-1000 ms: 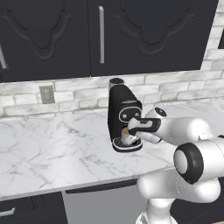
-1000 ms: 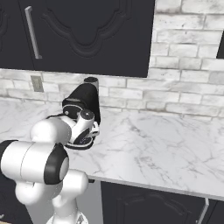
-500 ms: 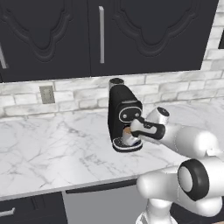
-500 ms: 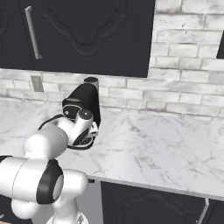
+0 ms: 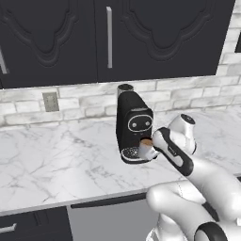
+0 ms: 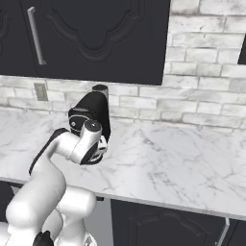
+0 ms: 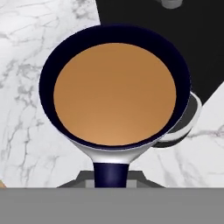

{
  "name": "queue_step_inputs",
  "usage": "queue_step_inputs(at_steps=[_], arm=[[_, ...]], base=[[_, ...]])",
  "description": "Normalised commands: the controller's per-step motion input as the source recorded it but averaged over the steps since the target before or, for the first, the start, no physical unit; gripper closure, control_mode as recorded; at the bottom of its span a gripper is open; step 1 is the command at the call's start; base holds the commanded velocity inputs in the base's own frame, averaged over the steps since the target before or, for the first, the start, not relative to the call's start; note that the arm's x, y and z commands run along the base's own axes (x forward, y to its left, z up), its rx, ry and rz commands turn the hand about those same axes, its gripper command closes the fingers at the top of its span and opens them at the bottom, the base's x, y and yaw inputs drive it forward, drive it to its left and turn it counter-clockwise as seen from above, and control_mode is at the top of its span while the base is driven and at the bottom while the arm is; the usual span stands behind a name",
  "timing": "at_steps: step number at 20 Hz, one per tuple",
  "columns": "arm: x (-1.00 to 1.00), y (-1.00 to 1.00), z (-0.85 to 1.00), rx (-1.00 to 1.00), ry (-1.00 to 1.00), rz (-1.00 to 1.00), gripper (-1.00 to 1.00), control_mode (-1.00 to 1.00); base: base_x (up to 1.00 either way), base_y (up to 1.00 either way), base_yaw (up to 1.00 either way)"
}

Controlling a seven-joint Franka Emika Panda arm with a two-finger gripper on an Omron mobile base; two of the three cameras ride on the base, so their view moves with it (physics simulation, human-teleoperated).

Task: Pick up the brewed coffee from the coffee machine and place it next to the breakfast plate on the dining counter.

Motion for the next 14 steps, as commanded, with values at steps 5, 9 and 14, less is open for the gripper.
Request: queue_step_inputs(at_steps=[5,9,14], arm=[[-0.79,-0.31,0.61,0.00,-0.04,0.03,1.00,-1.00],[-0.48,-0.37,0.82,0.01,-0.05,0.01,1.00,-1.00],[-0.27,-0.19,0.75,0.00,-0.01,0.00,1.00,-1.00]], base=[[0.00,0.00,0.00],[0.00,0.00,0.00],[0.00,0.00,0.00]])
